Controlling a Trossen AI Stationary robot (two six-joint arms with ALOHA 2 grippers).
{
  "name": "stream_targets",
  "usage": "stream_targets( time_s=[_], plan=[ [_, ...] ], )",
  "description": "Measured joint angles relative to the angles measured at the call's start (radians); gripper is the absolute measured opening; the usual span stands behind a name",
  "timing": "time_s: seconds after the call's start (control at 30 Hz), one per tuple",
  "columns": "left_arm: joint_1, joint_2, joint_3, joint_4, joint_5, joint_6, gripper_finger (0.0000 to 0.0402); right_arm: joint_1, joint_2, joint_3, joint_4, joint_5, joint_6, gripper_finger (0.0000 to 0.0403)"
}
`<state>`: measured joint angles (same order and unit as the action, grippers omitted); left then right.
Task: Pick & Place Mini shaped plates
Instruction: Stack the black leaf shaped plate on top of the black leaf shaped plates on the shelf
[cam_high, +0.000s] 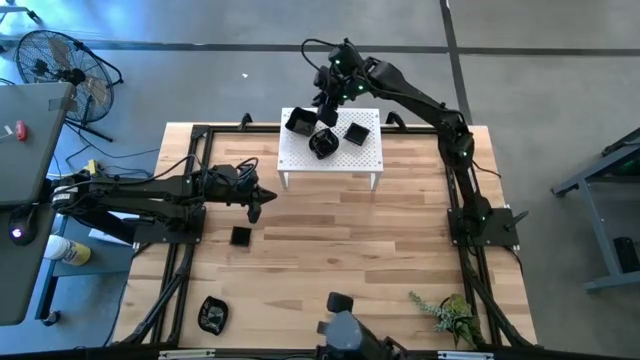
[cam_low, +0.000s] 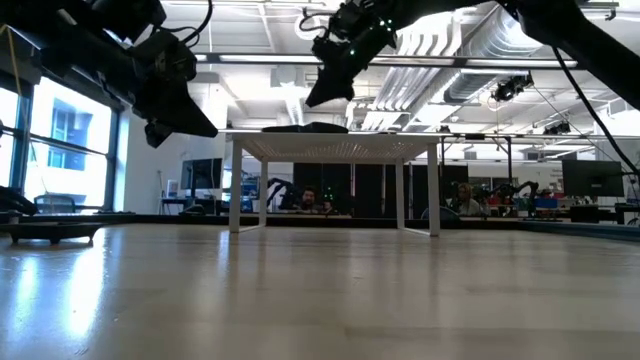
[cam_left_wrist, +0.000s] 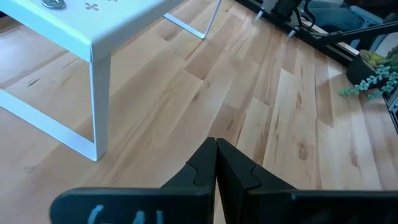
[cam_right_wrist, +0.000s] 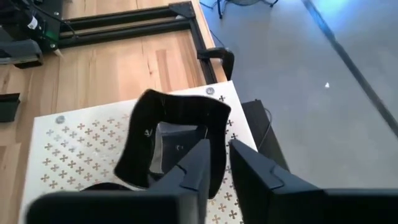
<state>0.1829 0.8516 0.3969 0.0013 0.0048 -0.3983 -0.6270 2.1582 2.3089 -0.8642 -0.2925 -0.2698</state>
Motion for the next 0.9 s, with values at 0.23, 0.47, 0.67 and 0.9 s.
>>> stream_targets(
  time_s=[0.23,0.47,0.67,0.9],
  plan=[
    [0.000,0.000,0.000,-0.005,0.000,-0.024,0.0004,0.068,-0.092,0.002,-0.002,-0.014,-0.026,0.0010],
    [0.000,0.000,0.000,-0.012,0.001,0.047,0.0004,0.174,-0.087,-0.002,0.006,-0.077,-0.021,0.0002],
    [0.000,0.000,0.000,-0.034,0.012,0.088,0.0004,0.245,-0.154,-0.225,0.274,-0.082,0.054,0.0001],
    [0.000,0.000,0.000,-0.052,0.047,0.088,0.0004,0.295,-0.404,-0.763,0.820,-0.013,0.255,0.0001]
  ],
)
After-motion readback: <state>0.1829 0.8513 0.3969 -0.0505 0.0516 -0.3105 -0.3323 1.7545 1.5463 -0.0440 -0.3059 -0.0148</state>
